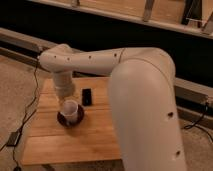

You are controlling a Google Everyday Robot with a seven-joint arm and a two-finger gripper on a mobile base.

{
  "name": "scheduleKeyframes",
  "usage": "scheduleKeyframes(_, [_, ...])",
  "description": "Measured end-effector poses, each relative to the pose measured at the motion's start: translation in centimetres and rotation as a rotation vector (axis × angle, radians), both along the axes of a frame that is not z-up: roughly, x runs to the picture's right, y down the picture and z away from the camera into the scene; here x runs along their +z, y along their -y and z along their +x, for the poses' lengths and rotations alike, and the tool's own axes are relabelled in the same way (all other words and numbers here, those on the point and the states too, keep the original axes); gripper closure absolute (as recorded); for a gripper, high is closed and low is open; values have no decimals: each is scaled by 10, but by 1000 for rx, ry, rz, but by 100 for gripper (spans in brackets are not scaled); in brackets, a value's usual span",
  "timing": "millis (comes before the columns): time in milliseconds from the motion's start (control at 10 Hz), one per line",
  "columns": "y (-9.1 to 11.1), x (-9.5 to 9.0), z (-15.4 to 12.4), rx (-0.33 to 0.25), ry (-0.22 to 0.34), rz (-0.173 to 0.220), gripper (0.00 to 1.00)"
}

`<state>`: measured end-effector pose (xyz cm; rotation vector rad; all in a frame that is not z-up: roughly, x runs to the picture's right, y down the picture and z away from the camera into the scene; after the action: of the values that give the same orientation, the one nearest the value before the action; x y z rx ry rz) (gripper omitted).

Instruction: Move the arm in a circular motion

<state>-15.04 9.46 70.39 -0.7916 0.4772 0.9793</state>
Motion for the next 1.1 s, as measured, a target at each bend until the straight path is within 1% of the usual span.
scheduleKeyframes(200, [-4, -8, 37, 40, -66, 5, 35])
scheduleKeyframes(300, [-2, -13, 58, 69, -104, 18, 35])
scheduleKeyframes(400, [2, -18, 81, 104, -146, 38, 35])
scheduleKeyframes(500, [5, -22, 97, 124, -173, 52, 35])
scheduleKeyframes(600, [11, -25, 118, 151, -209, 77, 35])
scheduleKeyframes(700, [21, -27, 145, 184, -251, 109, 35])
scheduleKeyframes(900, [37, -22, 168, 217, -288, 145, 35])
scheduleKeyframes(1000, [49, -12, 180, 234, -309, 166, 35])
scheduleKeyframes(1100, [57, -4, 185, 239, -317, 179, 35])
